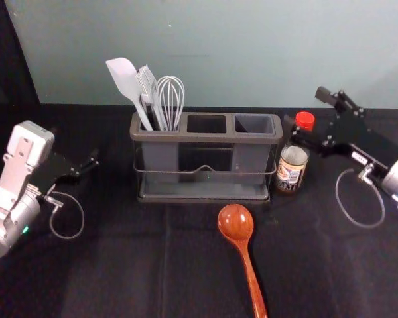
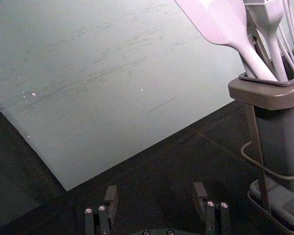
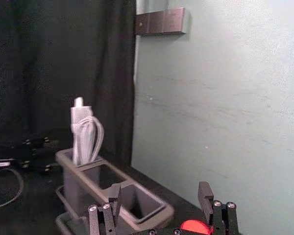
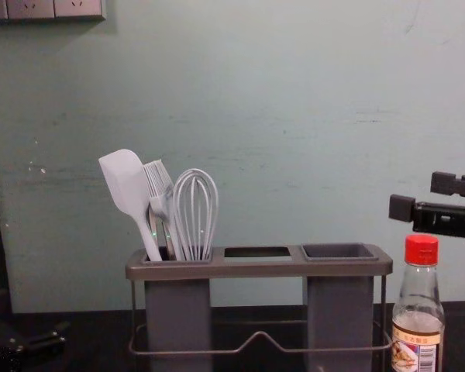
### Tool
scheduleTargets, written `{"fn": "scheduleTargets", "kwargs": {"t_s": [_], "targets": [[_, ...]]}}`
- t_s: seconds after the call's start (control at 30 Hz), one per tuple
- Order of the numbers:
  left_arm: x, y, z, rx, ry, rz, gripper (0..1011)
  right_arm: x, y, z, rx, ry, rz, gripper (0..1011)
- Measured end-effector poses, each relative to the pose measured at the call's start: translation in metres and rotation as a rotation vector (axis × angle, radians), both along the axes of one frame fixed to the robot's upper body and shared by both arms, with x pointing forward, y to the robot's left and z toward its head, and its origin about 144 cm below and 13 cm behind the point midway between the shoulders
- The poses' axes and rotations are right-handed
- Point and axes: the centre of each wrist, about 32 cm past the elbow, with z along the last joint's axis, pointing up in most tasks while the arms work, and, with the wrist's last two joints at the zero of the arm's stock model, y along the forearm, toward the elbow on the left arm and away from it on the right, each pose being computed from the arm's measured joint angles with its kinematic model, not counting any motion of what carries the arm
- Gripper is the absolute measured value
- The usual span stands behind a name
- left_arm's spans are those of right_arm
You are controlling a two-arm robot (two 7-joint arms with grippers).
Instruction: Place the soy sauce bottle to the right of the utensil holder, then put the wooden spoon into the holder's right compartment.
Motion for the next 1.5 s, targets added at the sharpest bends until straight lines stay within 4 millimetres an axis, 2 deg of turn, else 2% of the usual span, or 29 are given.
{"fn": "scheduleTargets", "kwargs": {"t_s": [0.37, 0.7, 1.03, 1.5], "targets": [[0.000, 0.000, 0.000, 0.000, 0.000, 0.000, 1005, -0.040, 0.014, -0.011, -0.014, 0.013, 0.062, 1002], [0.000, 0.000, 0.000, 0.000, 0.000, 0.000, 1005, -0.062, 0.033, -0.032, -0.028, 0.053, 0.115, 1002], [0.000, 0.000, 0.000, 0.000, 0.000, 0.000, 1005, -0.064, 0.040, -0.055, -0.015, 0.094, 0.122, 1002], [0.000, 0.000, 0.000, 0.000, 0.000, 0.000, 1005, -0.064, 0.041, -0.055, -0.015, 0.092, 0.124, 1000]]}}
